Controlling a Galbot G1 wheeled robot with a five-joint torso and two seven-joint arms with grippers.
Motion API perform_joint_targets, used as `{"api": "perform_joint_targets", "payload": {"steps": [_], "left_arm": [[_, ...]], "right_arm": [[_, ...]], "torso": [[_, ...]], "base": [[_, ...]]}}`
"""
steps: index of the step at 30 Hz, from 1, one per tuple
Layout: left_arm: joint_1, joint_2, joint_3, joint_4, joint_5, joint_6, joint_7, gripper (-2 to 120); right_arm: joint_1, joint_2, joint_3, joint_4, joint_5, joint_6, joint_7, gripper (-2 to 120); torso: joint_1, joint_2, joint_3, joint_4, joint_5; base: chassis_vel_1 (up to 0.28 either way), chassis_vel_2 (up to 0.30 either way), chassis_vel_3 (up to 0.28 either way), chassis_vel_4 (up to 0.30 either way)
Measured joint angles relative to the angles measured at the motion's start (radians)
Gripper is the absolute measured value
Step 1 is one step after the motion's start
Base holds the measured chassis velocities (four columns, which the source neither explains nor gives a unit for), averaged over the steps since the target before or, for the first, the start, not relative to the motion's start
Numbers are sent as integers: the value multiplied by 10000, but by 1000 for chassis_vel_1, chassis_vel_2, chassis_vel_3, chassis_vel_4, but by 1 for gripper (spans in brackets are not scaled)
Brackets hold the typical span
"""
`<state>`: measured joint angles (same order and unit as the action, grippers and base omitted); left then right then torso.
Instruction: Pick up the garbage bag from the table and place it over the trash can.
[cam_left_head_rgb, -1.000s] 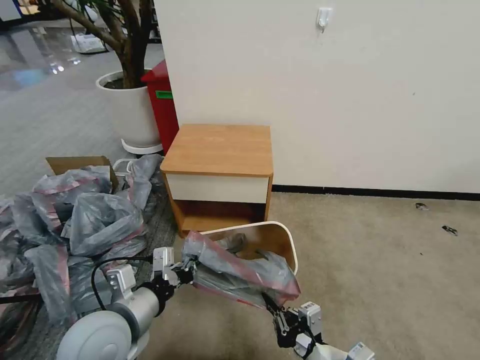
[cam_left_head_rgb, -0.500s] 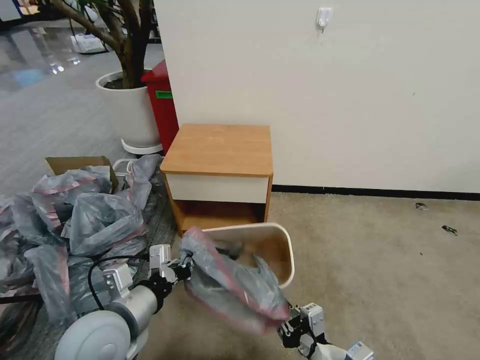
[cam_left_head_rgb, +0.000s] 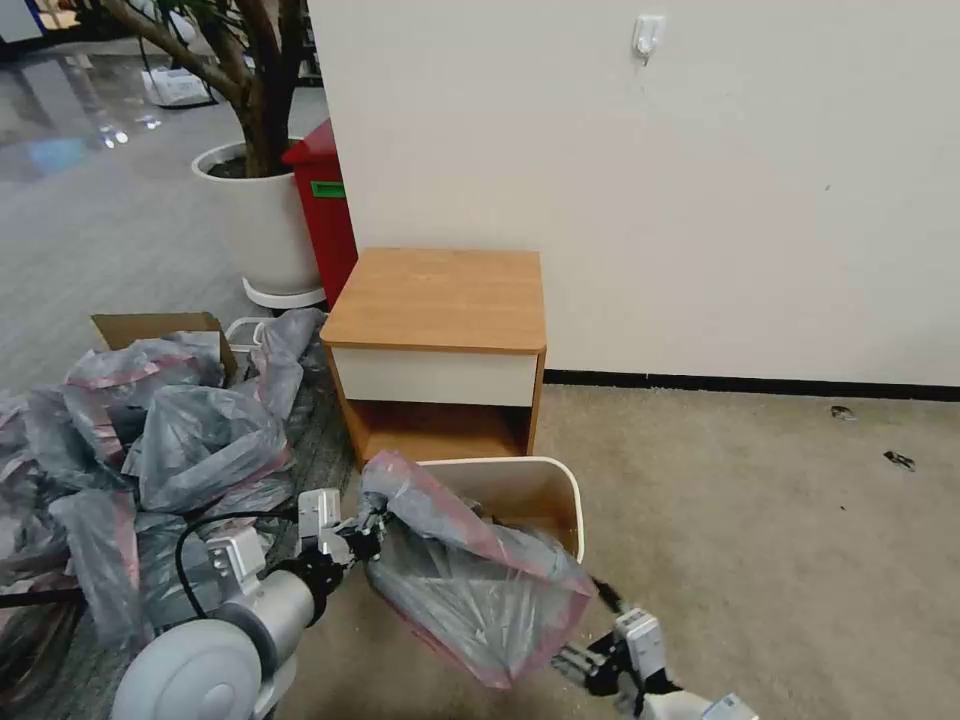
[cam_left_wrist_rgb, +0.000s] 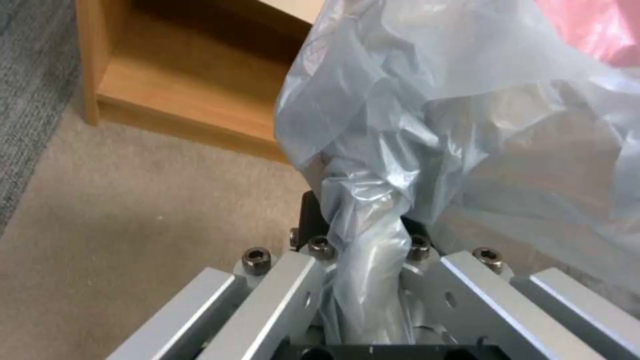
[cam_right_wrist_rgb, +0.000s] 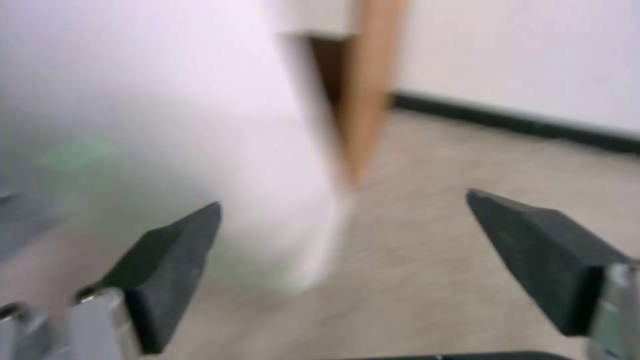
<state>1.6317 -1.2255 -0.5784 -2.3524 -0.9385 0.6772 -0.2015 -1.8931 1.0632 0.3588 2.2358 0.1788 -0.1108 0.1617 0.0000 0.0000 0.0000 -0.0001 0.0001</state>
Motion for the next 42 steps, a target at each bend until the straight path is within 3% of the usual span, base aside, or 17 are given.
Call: {"api": "perform_joint_targets", "payload": {"steps": [9, 18, 22, 29, 38, 42], "left_arm": [[-122, -15, -46, 177, 1, -13, -63, 3], [-262, -44, -121, 444, 7, -31, -181, 3], [-328, -56, -99, 493, 11, -32, -235, 3], [-334, -45, -91, 555, 14, -32, -237, 3], [-366, -117, 35, 667, 66, -32, -237, 3], [-363, -119, 53, 655, 69, -32, -235, 3]], "right_arm": [[744, 695, 1333, 465, -49, 622, 484, 100], [141, 596, 1259, 2233, 1994, 1056, -1073, 100], [-407, -205, 737, 2701, 878, 626, -2607, 100], [-398, -1078, 777, 2710, -51, 298, -4397, 100], [-121, -1089, 1245, 2679, -646, 1095, -5860, 100], [15, -985, 1241, 2666, -1315, 1418, -5880, 100]], "torso": [[0, 0, 1, 0, -1], [0, 0, 0, 0, -3], [0, 0, 0, 0, -1], [0, 0, 0, 0, 0], [0, 0, 0, 0, -1], [0, 0, 1, 0, -1]], "base": [[0, 0, 0, 0], [0, 0, 0, 0], [0, 0, 0, 0], [0, 0, 0, 0], [0, 0, 0, 0], [0, 0, 0, 0]]}}
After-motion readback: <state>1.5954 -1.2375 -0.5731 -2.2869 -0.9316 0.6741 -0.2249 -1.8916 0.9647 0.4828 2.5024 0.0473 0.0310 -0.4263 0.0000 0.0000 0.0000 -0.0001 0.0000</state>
